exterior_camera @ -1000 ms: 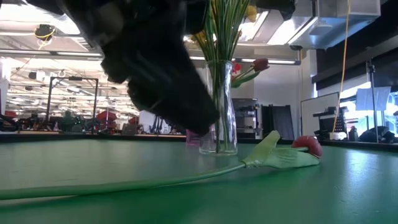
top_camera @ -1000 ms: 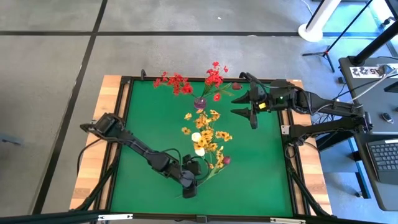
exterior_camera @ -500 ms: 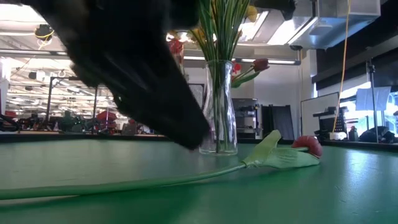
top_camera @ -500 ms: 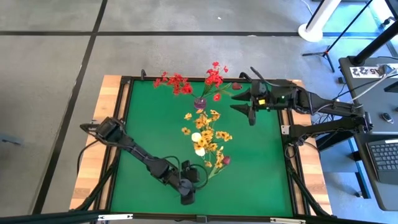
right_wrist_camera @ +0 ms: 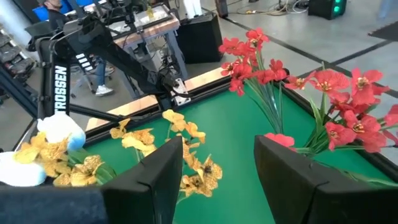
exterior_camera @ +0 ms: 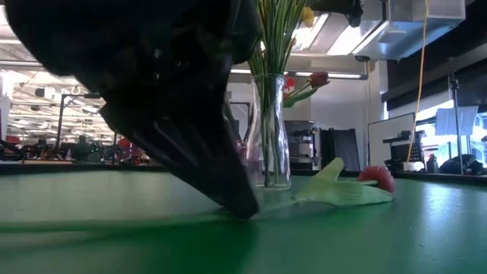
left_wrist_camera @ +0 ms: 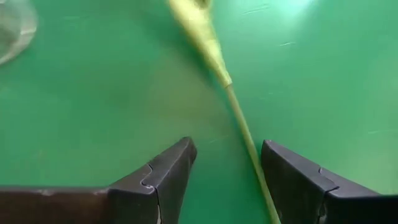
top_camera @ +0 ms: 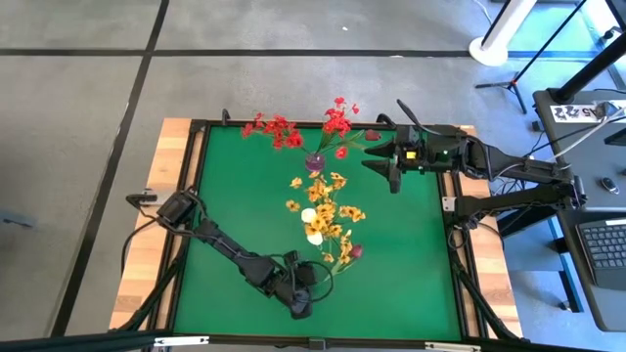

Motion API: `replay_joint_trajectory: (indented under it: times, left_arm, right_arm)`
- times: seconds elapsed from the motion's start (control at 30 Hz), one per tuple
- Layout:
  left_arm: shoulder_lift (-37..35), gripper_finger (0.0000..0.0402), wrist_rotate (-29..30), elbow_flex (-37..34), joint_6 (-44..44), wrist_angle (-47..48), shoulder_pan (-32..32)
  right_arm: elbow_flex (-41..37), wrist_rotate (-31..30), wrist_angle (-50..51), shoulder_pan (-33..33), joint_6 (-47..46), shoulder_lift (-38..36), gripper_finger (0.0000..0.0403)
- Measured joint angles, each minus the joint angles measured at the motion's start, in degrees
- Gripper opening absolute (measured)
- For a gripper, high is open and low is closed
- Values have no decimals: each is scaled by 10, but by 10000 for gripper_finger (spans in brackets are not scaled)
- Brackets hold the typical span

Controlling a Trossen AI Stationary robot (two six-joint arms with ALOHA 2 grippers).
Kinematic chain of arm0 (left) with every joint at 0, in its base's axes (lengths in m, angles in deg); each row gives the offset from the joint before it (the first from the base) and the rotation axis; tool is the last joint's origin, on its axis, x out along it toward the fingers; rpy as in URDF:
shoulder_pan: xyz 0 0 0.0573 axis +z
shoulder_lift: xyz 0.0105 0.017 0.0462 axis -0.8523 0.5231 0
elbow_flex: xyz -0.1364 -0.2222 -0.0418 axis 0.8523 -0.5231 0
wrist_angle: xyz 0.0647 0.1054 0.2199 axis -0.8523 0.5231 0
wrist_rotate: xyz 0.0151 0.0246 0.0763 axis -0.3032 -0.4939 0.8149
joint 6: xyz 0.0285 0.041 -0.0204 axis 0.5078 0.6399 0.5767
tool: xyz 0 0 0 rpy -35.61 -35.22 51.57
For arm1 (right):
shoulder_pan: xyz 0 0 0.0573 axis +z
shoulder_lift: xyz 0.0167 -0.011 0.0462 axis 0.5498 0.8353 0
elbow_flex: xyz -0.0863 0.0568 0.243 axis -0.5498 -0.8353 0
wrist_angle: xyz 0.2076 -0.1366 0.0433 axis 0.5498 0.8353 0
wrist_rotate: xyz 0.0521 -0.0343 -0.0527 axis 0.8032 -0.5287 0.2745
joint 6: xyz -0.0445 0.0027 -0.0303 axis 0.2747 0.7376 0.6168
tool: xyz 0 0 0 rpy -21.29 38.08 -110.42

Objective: Sort flowers into vase by color
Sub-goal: Put the red tulip into the pink vase

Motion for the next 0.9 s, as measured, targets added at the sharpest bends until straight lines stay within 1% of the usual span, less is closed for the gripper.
replay_joint_trajectory:
  times: [0.07, 0.13, 0.2, 0.3, 0.33, 0.43, 0.53, 0.6, 0.67, 0.83, 0.9]
  left_arm:
    - [0, 184, 7, 0, -6, 23, -1]
    - [0, 159, 18, 0, -11, 40, -5]
    - [0, 118, 22, 0, -16, 56, -12]
    - [0, 36, 31, 0, -23, 78, -25]
    - [-1, 19, 34, 0, -25, 87, -30]
    - [-17, 6, 31, -4, -24, 118, -43]
    - [-54, 3, 22, -9, -24, 164, -66]
    - [-91, 2, 14, -13, -23, 205, -90]
    - [-138, 1, 24, -10, -25, 222, -115]
    - [-251, 1, 117, -10, -65, 283, -194]
    - [-304, 0, 169, -9, -84, 300, -236]
  right_arm:
    - [0, -2, 1, 0, -11, 2, 198]
    - [0, -3, 0, 0, -17, 5, 198]
    - [0, -3, 2, 0, -27, 6, 198]
    - [0, -4, 0, 0, -34, 8, 198]
    - [0, -4, 1, 0, -38, 9, 198]
    - [0, -4, 0, 0, -45, 9, 198]
    - [0, -4, 1, 0, -47, 9, 198]
    - [0, -4, 0, 0, -47, 9, 198]
    - [0, -4, 0, 0, -47, 9, 198]
    - [0, -16, -1, 0, -56, 9, 198]
    - [0, -19, -1, 0, -59, 9, 198]
